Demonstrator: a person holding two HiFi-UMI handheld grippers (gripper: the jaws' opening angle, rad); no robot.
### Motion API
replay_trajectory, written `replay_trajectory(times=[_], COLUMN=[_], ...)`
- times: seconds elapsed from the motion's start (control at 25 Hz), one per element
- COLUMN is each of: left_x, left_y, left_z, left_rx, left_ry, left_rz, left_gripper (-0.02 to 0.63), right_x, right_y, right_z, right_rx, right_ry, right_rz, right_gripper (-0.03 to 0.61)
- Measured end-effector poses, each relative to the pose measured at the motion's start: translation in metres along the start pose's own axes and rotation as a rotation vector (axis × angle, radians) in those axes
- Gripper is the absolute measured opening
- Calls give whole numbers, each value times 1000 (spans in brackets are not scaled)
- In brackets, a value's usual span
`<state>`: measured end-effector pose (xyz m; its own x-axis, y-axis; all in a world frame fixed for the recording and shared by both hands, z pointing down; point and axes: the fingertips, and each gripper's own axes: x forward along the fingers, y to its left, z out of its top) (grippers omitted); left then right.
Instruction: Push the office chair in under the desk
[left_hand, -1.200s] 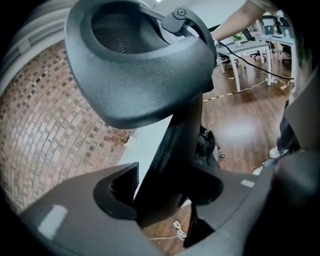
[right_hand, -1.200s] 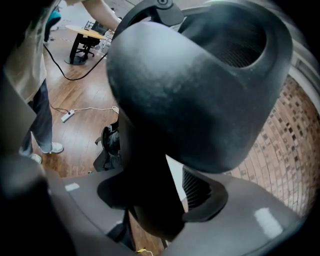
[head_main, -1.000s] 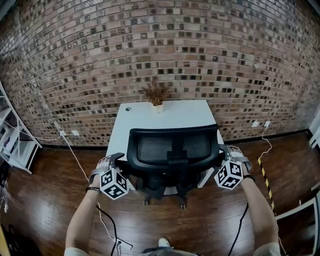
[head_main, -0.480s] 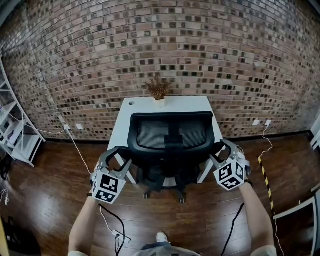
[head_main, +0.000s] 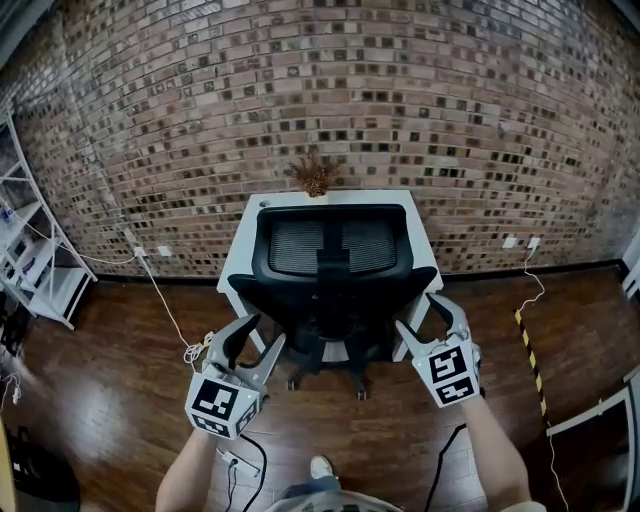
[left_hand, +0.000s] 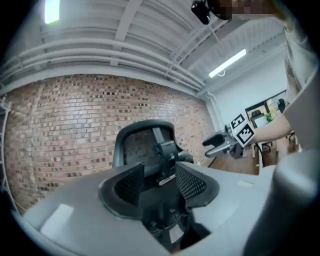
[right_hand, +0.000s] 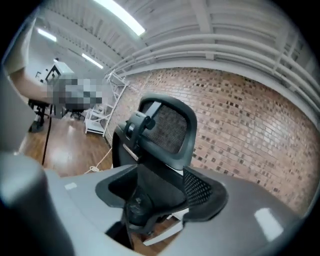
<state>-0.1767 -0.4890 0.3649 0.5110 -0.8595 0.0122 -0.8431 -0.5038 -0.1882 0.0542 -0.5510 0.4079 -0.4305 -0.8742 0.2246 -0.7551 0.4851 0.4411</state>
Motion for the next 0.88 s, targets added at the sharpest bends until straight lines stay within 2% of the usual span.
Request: replay_trajectory(times=[0.12, 0.24, 0.44, 0.64, 0.76, 0.88], left_x=[-17, -33, -54, -68, -77, -84], left_y=[-29, -56, -98, -145, -163, -177], left_z=[26, 42, 52, 61, 64, 60], left_rx=[-88, -135, -202, -238, -242, -237], left_ry=[-80, -121, -165, -187, -188, -177], left_rz=[-41, -68, -49, -49, -23, 11], left_gripper=[212, 196, 147, 106, 70, 30], right_x=[-25, -52, -94, -135, -155, -171], right_y=[17, 35, 74, 97, 108, 114], right_z=[13, 27, 40, 36, 37, 39], right_rx=[131, 240, 302, 355, 385, 417], right_ry=[-57, -107, -177, -210, -228, -261], right_rz=[33, 69, 117, 125, 128, 118], right_gripper=[282, 281, 266, 192, 145, 50])
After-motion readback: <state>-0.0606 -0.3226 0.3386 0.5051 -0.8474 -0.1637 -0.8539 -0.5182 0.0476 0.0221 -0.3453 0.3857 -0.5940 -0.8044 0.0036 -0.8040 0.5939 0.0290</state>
